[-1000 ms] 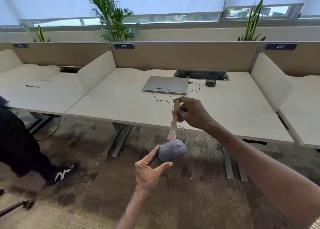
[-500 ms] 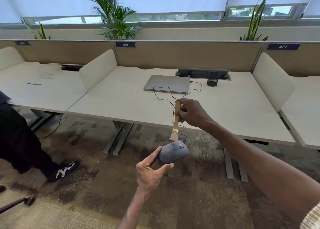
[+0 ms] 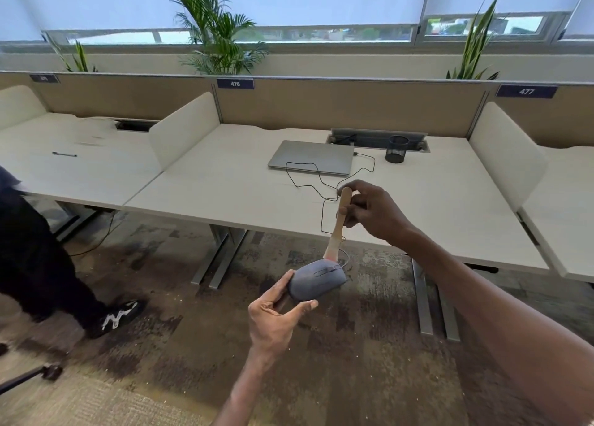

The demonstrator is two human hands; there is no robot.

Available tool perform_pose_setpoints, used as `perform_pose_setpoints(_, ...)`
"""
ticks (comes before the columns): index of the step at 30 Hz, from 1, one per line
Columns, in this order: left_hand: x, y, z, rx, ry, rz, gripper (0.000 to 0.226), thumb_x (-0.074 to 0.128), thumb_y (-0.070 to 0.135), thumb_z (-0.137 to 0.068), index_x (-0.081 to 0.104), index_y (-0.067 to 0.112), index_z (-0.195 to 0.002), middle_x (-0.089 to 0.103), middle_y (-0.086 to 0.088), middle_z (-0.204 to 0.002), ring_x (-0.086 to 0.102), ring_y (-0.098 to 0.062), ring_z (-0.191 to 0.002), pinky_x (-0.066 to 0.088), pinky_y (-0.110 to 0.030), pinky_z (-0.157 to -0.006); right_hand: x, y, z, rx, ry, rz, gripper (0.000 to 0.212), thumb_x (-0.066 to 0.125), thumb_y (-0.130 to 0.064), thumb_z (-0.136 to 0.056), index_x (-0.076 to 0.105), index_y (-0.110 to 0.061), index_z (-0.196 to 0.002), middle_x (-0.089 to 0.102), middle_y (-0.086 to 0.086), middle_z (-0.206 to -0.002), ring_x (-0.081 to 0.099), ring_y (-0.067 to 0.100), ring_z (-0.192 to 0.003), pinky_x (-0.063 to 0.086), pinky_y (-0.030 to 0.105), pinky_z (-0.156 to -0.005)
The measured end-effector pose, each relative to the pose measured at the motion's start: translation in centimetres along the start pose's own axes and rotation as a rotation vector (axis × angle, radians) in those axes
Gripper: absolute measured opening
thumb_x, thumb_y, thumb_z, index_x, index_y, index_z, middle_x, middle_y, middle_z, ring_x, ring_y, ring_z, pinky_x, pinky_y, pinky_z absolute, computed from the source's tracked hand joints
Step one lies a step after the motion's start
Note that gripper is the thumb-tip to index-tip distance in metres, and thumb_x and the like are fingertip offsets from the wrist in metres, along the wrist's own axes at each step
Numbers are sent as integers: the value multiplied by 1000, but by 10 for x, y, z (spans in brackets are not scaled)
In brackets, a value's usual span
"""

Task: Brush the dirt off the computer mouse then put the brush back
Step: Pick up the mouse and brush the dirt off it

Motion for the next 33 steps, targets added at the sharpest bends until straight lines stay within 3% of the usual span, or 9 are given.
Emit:
perform_pose_setpoints(4,0,0,-1,-6,-6,-3,80,102,39,-54,68,39,-127,72,2,-127,69,-21,-119,56,-37,-98,7,2,4,-1,-74,-29,30,46,24,-90,56,4,-110,66,23,-81,71,28,-76,60,35,-67)
perform_pose_setpoints(7,1,3,0,-5,-8,5,80,102,43,-51,70,41,-124,73,1,-126,69,-20,-119,55,-40,-100,4,5,3,-13,-5,-11,35,42,27,-85,56,3,-107,66,19,-78,69,30,-74,59,36,-66)
perform_pose_setpoints(13,-1,6,4,-14,-4,22,79,101,44,-50,71,36,-123,73,4,-124,70,-19,-118,55,-42,-100,-5,9,5,-24,-54,23,34,44,27,-85,55,-1,-101,68,32,-85,70,17,-67,58,28,-62)
perform_pose_setpoints(16,2,7,4,-22,-11,42,79,101,43,-49,72,36,-122,73,2,-124,69,-21,-119,54,-44,-101,0,9,7,-18,-84,26,34,43,27,-86,55,-3,-99,67,32,-84,69,22,-69,57,30,-62)
perform_pose_setpoints(20,4,5,7,-32,-21,24,78,101,40,-52,71,39,-124,72,1,-126,69,-22,-119,55,-46,-100,9,7,2,-19,-88,11,33,39,29,-85,53,2,-100,63,19,-77,68,39,-78,54,37,-66)
perform_pose_setpoints(27,3,7,10,-4,-17,-12,78,101,40,-55,69,38,-126,71,1,-128,69,-22,-119,56,-42,-99,12,3,-4,-18,-21,-18,41,37,30,-81,53,-3,-98,64,27,-82,67,28,-75,55,43,-69)
perform_pose_setpoints(33,1,7,8,0,-21,-13,80,101,41,-54,69,37,-127,72,2,-127,69,-22,-119,56,-41,-98,10,-8,-7,-35,-74,-4,36,39,28,-88,54,1,-107,66,33,-88,67,30,-75,57,31,-63)
Point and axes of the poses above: each hand's wrist, its own z-axis away from the middle knuckle, its own x-axis out of the palm, y = z × x, the point moved 6 cm from there along -z, towards the middle knuckle
